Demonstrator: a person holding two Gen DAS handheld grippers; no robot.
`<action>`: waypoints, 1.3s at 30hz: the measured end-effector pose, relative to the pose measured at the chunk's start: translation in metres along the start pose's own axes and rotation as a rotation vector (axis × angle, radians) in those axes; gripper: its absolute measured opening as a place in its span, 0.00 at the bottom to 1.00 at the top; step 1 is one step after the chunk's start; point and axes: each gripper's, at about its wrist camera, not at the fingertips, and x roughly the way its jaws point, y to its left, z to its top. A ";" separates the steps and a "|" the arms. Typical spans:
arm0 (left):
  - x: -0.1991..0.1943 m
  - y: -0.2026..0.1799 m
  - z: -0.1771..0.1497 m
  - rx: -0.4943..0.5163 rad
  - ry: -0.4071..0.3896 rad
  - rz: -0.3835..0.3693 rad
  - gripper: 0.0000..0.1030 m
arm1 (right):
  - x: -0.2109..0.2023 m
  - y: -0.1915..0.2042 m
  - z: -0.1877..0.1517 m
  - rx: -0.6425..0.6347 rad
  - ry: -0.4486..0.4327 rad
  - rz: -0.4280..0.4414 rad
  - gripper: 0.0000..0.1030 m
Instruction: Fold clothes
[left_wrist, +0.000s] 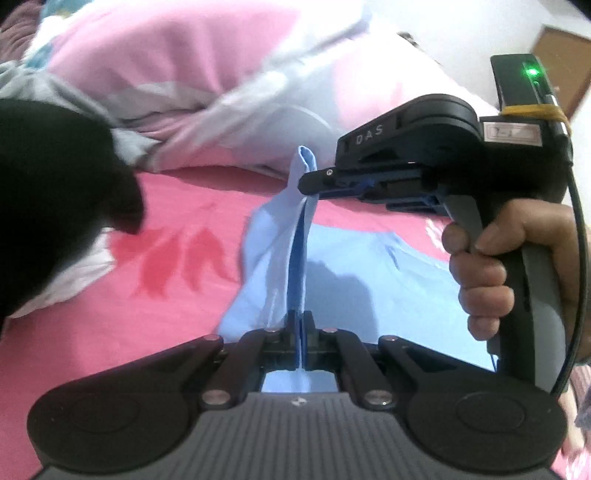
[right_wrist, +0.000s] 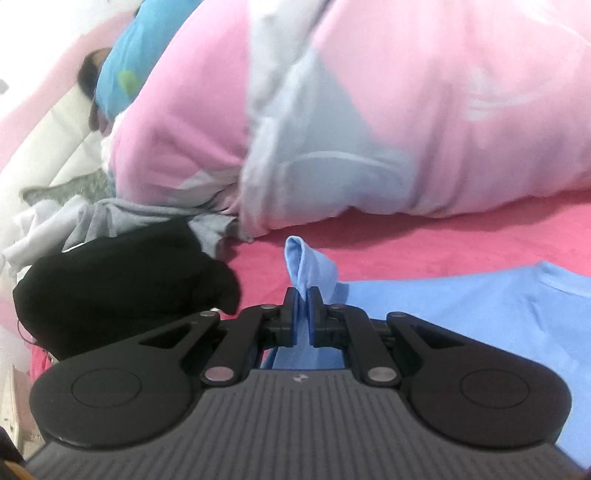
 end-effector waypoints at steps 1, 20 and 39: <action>0.004 -0.004 -0.001 0.007 0.012 -0.006 0.01 | -0.002 -0.008 -0.003 0.014 -0.009 -0.004 0.04; 0.042 -0.029 -0.023 0.014 0.227 -0.147 0.27 | -0.007 -0.115 -0.059 0.229 0.010 -0.008 0.08; 0.031 0.060 -0.007 0.059 0.213 -0.080 0.42 | -0.004 -0.092 -0.100 0.224 0.249 0.102 0.17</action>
